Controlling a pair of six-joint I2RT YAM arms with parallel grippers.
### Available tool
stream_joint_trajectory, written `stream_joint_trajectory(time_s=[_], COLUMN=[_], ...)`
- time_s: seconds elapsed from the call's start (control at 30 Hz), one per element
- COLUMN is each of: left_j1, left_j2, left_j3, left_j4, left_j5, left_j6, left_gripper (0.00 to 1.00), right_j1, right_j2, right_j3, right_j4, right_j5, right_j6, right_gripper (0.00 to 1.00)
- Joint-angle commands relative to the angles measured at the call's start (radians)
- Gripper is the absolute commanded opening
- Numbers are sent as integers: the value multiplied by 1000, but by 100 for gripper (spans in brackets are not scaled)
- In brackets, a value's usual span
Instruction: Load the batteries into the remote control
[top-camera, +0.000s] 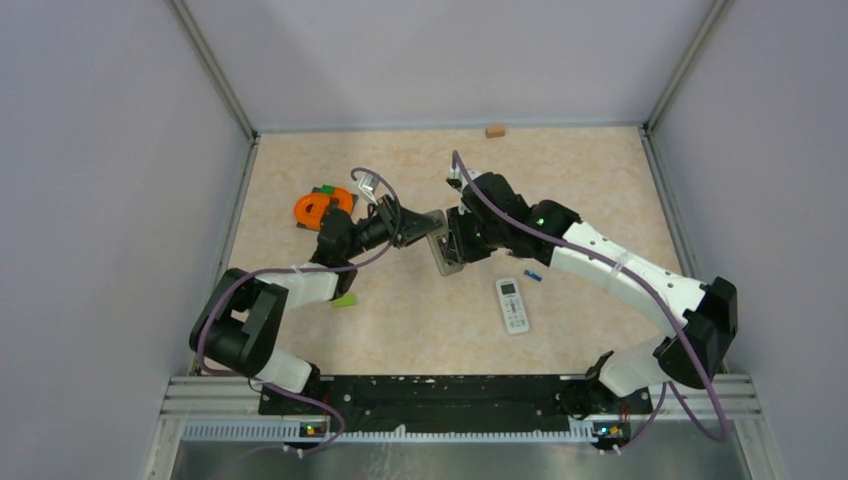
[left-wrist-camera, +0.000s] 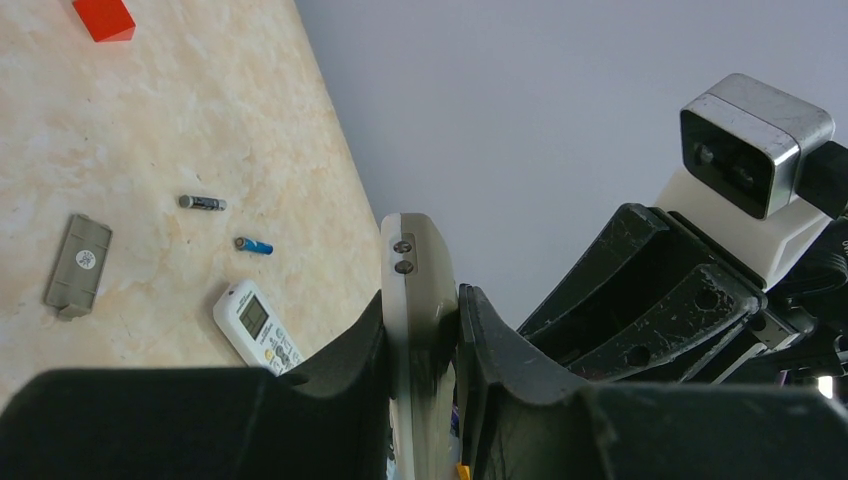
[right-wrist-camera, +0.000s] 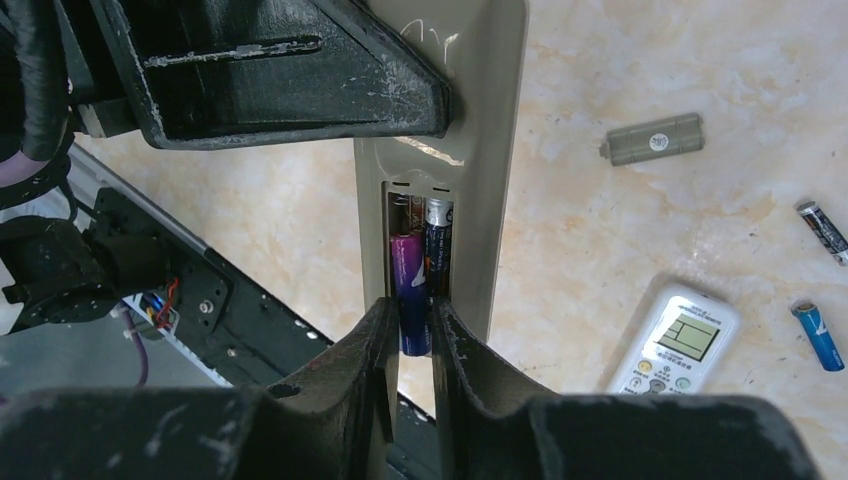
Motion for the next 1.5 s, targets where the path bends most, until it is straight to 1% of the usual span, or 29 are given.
stream_joint_trajectory(time_s=[0.0, 0.33, 0.4, 0.57, 0.73, 0.9, 1.0, 1.1, 1.27, 1.33, 1.47], left_j1=[-4, -3, -3, -2, 0, 1, 2, 2, 2, 1, 0], left_j2=[2, -1, -3, -13, -25, -29, -27, -27, -45, -52, -51], left_j3=[-6, -12, -13, -13, -1, 5, 7, 13, 22, 23, 29], left_j4=[86, 88, 92, 86, 93, 145, 213, 269, 287, 277, 300], left_j5=[-5, -14, -16, -31, -51, -80, -102, -127, -160, -169, -184], left_j6=[-12, -20, -27, -63, -124, -217, -301, -384, -504, -544, -617], left_gripper=[0, 0, 0, 0, 0, 0, 0, 0, 0, 0, 0], right_j1=[12, 11, 12, 12, 12, 12, 12, 12, 12, 11, 11], right_j2=[6, -18, -24, -68, -197, -334, -388, -430, -487, -504, -511], right_j3=[38, 35, 35, 27, -43, -146, -219, -291, -423, -463, -484], right_j4=[44, 58, 64, 96, 203, 266, 291, 361, 553, 633, 735], right_j5=[-13, 19, 46, 48, 54, 146, 190, 193, 176, 166, 156], right_j6=[4, 51, 66, 103, 167, 248, 304, 369, 490, 505, 509], right_gripper=[20, 20, 21, 37, 54, 67, 77, 82, 83, 83, 82])
